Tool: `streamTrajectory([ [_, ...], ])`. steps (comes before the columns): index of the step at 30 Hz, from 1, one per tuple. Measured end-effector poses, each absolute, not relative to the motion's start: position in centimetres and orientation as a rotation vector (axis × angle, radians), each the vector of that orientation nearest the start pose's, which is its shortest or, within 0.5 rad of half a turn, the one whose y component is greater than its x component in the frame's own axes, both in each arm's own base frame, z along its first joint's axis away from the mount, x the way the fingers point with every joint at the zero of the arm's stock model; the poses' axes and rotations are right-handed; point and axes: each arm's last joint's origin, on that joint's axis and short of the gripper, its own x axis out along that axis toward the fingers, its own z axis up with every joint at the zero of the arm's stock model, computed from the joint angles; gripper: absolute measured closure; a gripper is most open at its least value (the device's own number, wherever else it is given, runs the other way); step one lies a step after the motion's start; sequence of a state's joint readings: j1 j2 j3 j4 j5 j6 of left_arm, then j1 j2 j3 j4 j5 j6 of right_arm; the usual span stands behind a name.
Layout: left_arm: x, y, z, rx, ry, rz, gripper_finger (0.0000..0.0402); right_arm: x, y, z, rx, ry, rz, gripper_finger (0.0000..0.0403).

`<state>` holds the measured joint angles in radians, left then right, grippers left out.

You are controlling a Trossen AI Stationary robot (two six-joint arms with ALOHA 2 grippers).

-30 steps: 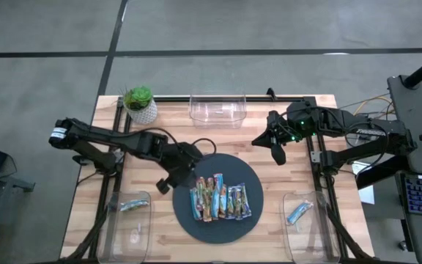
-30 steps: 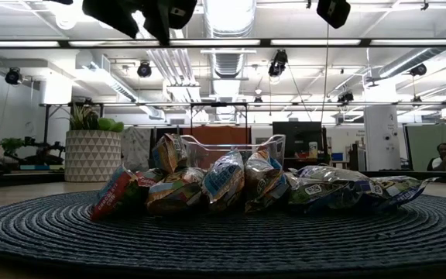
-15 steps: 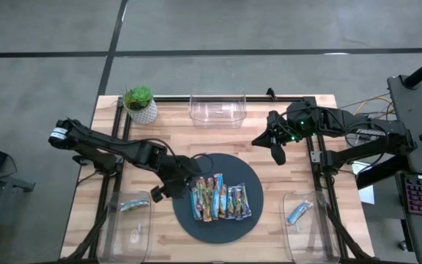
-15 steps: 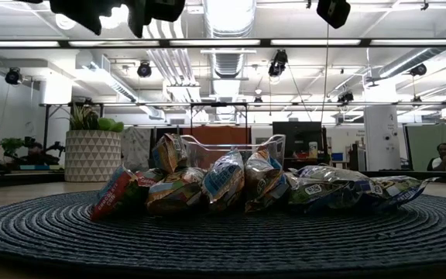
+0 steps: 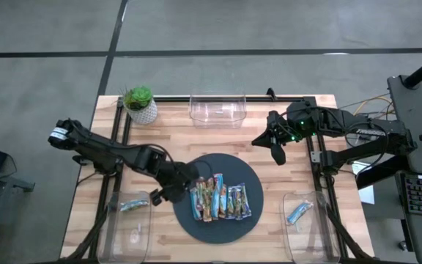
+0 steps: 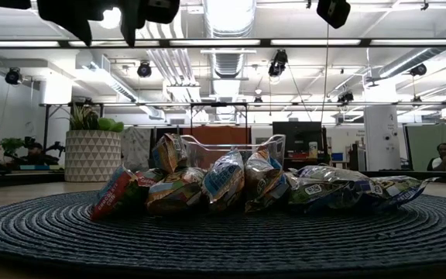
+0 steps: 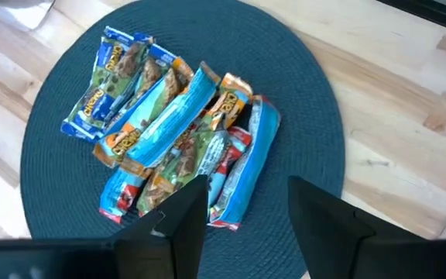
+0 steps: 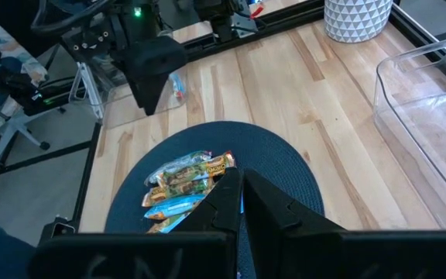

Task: Pick and place Granola Bars by type
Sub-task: Put the red granola bar into the bottom left transparent bin

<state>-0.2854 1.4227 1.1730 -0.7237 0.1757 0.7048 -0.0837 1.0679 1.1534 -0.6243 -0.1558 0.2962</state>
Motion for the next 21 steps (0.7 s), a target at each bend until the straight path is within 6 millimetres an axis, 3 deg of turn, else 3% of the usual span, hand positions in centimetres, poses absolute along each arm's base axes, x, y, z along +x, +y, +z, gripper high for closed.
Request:
streamTrajectory([
  [21, 27.5, -8.7, 25.6, 0.705, 0.758, -0.733, 0.0241, 21.4, -1.3, 36.6, 0.353, 0.542, -0.009, 0.0394],
])
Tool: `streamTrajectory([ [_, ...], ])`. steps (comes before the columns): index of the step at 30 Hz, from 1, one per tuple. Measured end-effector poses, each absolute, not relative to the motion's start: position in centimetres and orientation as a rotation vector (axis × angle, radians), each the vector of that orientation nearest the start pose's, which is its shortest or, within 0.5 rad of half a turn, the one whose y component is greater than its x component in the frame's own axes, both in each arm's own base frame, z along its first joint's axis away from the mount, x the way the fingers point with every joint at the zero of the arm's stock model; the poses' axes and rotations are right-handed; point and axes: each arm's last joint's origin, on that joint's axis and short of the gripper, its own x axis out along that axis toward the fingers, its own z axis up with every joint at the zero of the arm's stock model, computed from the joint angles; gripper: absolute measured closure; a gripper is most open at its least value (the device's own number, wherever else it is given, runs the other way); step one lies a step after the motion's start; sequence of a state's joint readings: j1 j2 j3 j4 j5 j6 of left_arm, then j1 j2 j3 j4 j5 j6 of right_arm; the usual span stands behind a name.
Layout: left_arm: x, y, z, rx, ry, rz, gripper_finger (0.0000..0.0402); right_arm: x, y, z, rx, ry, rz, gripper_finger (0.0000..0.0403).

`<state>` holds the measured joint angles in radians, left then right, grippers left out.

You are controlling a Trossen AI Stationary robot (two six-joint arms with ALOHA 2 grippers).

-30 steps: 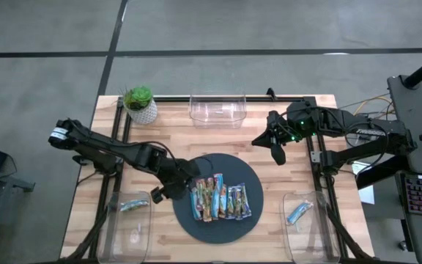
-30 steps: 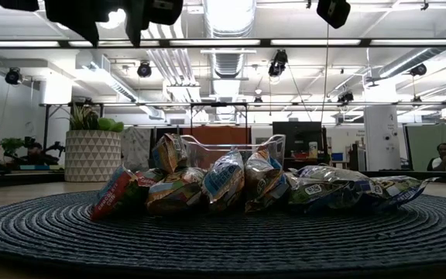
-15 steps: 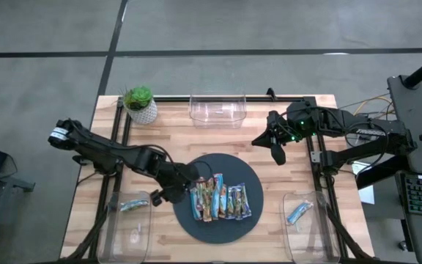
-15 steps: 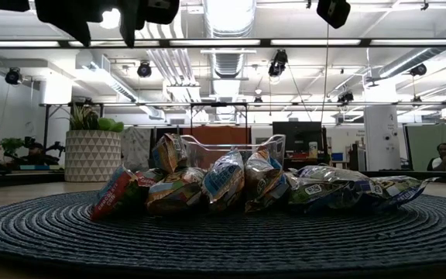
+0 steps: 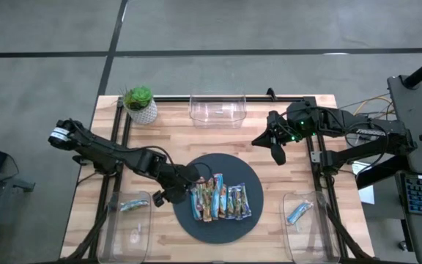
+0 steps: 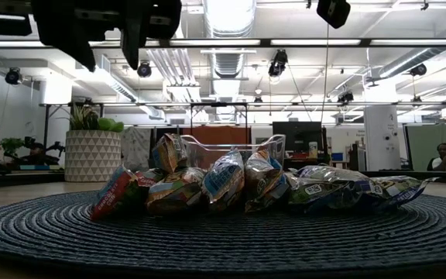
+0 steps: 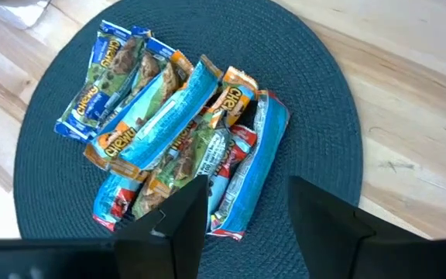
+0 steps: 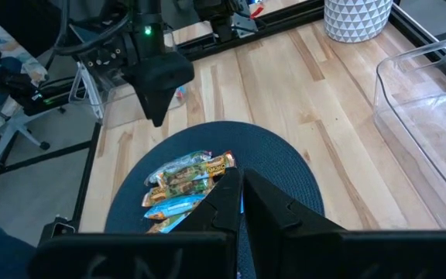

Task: Pick and place Granola Bars by type
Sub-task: Put the red granola bar into the bottom left transparent bin

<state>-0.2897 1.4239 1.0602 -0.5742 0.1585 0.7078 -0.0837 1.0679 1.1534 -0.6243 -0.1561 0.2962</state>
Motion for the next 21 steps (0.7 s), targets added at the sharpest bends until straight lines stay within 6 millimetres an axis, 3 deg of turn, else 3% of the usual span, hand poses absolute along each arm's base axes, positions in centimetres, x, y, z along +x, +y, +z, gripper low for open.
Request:
streamTrajectory([
  [21, 27.29, -9.27, 25.48, 0.695, 0.763, -0.745, 0.0241, 21.41, -1.35, 36.61, 0.354, 0.542, -0.009, 0.0394],
])
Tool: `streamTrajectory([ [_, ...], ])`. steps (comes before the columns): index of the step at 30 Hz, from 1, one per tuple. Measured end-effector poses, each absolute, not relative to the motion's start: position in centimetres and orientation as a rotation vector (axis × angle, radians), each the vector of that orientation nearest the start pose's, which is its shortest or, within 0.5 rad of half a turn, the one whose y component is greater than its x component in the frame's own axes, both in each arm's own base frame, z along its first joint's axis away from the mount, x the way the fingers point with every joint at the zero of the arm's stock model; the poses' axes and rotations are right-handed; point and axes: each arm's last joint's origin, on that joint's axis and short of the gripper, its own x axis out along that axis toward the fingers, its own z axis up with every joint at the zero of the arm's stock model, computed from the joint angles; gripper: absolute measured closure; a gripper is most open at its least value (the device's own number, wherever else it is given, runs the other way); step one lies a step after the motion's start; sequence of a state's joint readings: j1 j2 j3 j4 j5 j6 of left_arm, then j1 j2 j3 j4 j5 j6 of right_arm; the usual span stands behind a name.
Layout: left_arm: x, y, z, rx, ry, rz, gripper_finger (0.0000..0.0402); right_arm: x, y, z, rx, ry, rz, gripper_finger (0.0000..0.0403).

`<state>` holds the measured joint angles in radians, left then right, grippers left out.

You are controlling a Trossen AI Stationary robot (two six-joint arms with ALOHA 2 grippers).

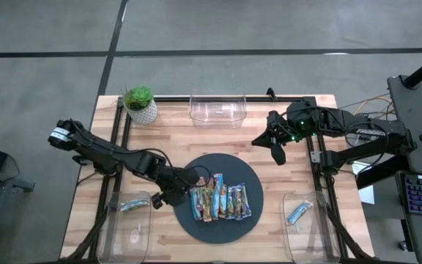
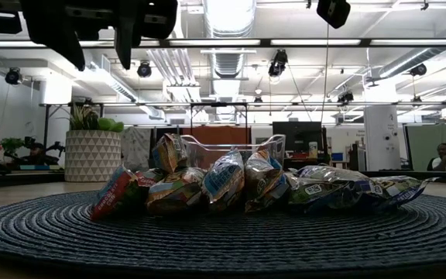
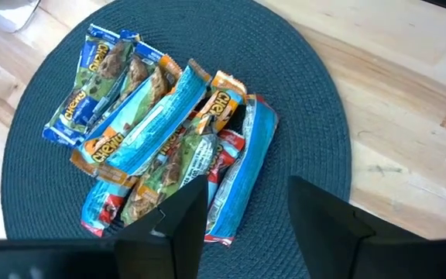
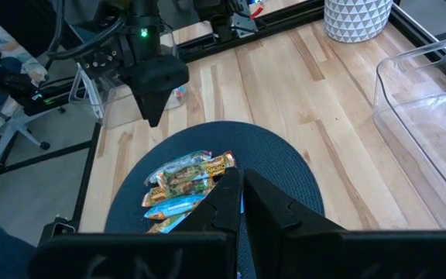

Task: Pick and place Granola Bars by type
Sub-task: Put the red granola bar into the bottom left transparent bin

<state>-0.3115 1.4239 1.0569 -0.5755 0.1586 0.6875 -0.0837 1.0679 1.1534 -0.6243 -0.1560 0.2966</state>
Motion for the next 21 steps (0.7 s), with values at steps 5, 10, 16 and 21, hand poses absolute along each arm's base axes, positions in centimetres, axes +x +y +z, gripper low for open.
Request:
streamTrajectory([
  [5, 27.3, -9.24, 25.49, 0.692, 0.768, -0.733, 0.0241, 21.41, -1.34, 36.6, 0.354, 0.543, -0.009, 0.0394],
  [10, 27.3, -9.24, 25.5, 0.692, 0.769, -0.731, 0.0241, 21.41, -1.35, 36.61, 0.354, 0.542, -0.009, 0.0394],
  [16, 27.32, -9.24, 25.57, 0.692, 0.768, -0.731, 0.0241, 21.4, -1.35, 36.61, 0.354, 0.542, -0.009, 0.0394],
  [21, 27.53, -9.3, 26.2, 0.693, 0.748, -0.723, 0.0241, 21.4, -1.35, 36.61, 0.354, 0.542, -0.009, 0.0394],
])
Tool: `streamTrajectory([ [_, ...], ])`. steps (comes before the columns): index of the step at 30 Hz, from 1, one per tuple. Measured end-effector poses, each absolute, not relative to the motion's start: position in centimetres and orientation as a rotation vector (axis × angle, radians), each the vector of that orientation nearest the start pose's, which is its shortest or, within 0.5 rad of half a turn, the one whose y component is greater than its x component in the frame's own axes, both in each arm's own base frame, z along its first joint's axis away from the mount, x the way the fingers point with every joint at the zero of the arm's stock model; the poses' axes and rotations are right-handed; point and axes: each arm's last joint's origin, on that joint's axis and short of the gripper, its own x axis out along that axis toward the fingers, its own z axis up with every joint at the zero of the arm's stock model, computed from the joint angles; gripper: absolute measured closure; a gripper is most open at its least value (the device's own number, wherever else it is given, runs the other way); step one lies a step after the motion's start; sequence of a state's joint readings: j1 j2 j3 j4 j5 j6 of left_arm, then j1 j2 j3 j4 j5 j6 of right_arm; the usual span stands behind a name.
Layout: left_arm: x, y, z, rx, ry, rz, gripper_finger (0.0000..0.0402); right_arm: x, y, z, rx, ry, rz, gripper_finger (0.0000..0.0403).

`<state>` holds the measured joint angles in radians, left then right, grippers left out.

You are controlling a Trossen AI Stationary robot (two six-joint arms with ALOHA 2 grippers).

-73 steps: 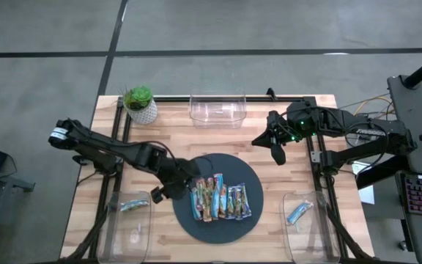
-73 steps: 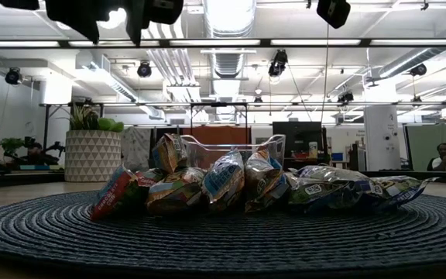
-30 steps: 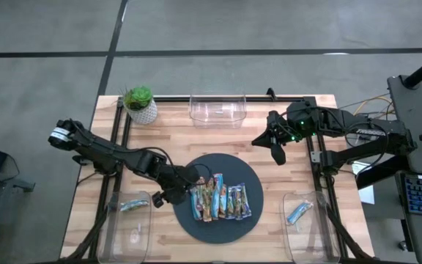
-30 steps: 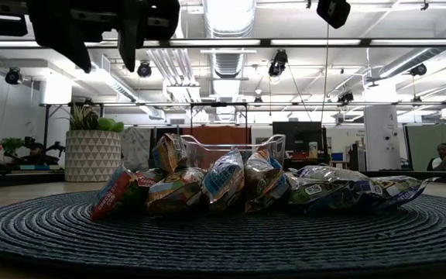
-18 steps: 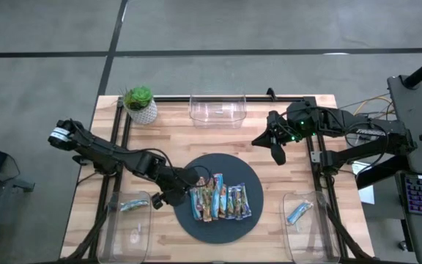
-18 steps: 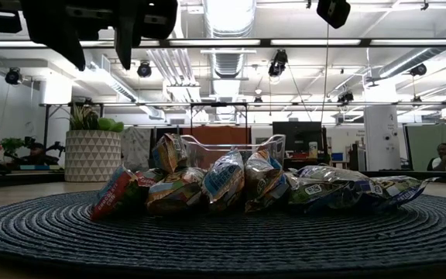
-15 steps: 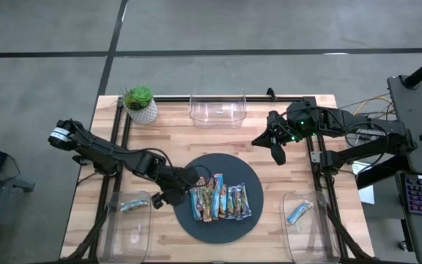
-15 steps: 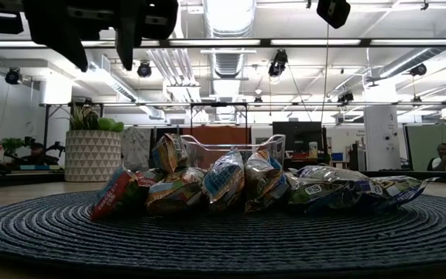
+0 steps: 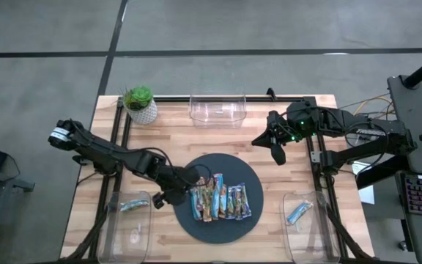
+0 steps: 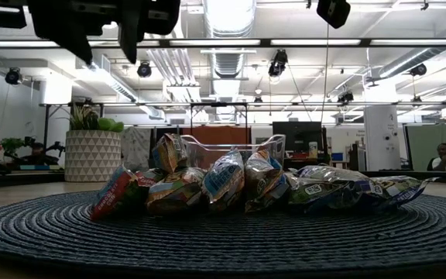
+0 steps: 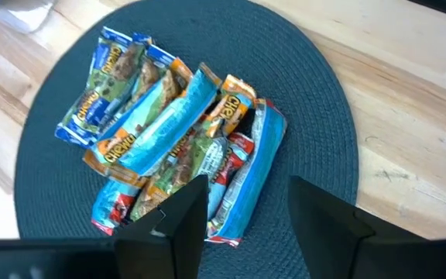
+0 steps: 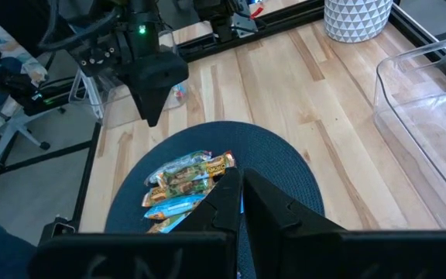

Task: Pick and place Granola Bars by type
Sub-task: Put the red granola bar into the bottom left transparent bin

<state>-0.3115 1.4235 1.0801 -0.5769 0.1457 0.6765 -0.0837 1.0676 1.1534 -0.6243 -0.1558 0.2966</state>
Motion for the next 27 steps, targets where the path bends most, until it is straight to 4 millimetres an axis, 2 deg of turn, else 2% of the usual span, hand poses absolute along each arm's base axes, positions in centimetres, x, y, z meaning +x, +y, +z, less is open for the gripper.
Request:
streamTrajectory([
  [4, 27.7, -9.3, 26.8, 0.695, 0.73, -0.713, 0.0257, 21.4, -1.3, 36.6, 0.353, 0.542, -0.009, 0.0394],
  [14, 27.7, -9.3, 26.9, 0.693, 0.73, -0.706, 0.0346, 21.4, -1.3, 36.6, 0.353, 0.542, -0.009, 0.0394],
  [27, 28.0, -9.4, 27.7, 0.678, 0.709, -0.692, 0.0399, 21.4, -1.3, 36.5, 0.348, 0.545, -0.008, 0.0394],
])
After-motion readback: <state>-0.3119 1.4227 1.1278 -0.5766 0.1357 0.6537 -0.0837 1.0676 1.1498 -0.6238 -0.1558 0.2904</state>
